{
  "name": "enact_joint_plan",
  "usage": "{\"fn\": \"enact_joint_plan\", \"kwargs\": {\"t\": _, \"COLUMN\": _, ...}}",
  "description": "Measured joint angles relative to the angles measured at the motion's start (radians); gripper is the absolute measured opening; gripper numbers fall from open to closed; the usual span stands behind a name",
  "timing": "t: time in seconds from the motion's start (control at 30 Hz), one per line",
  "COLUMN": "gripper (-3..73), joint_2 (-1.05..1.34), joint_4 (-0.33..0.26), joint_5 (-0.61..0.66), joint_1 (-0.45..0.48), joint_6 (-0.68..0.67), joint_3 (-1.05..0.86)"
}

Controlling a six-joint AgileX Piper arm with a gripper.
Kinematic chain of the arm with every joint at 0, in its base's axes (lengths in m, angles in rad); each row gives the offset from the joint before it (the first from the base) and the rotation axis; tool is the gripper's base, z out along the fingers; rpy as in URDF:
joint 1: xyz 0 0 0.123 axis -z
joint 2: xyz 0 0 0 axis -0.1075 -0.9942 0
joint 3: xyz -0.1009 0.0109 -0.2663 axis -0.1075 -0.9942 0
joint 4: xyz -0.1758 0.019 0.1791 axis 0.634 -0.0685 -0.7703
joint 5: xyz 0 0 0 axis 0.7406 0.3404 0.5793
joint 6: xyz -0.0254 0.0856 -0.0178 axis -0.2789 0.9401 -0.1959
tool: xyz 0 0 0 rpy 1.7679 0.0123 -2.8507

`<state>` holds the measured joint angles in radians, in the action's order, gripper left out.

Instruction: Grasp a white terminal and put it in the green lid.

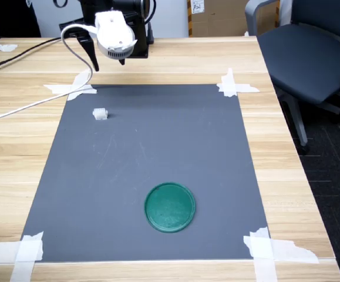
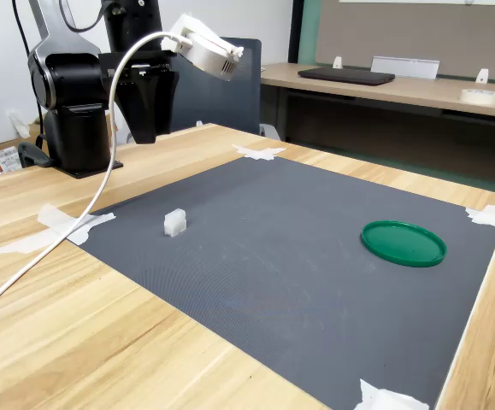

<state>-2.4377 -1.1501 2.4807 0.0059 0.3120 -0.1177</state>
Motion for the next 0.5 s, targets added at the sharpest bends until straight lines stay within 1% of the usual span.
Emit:
{"fn": "enact_joint_plan", "kwargs": {"t": 0.1, "gripper": 57.6, "joint_2": -0.003, "joint_4": -0.015, "joint_5": 0.0, "joint_1": 0.005, "joint_6": 0.0, "joint_3": 0.0}}
{"fn": "enact_joint_plan", "kwargs": {"t": 0.2, "gripper": 57.3, "joint_2": -0.019, "joint_4": -0.047, "joint_5": -0.002, "joint_1": 0.061, "joint_6": -0.006, "joint_3": 0.0}}
{"fn": "enact_joint_plan", "kwargs": {"t": 0.37, "gripper": 57.3, "joint_2": -0.029, "joint_4": -0.091, "joint_5": -0.051, "joint_1": 0.176, "joint_6": -0.139, "joint_3": 0.002}}
{"fn": "enact_joint_plan", "kwargs": {"t": 0.5, "gripper": 57.3, "joint_2": -0.056, "joint_4": -0.102, "joint_5": -0.09, "joint_1": 0.21, "joint_6": -0.208, "joint_3": 0.006}}
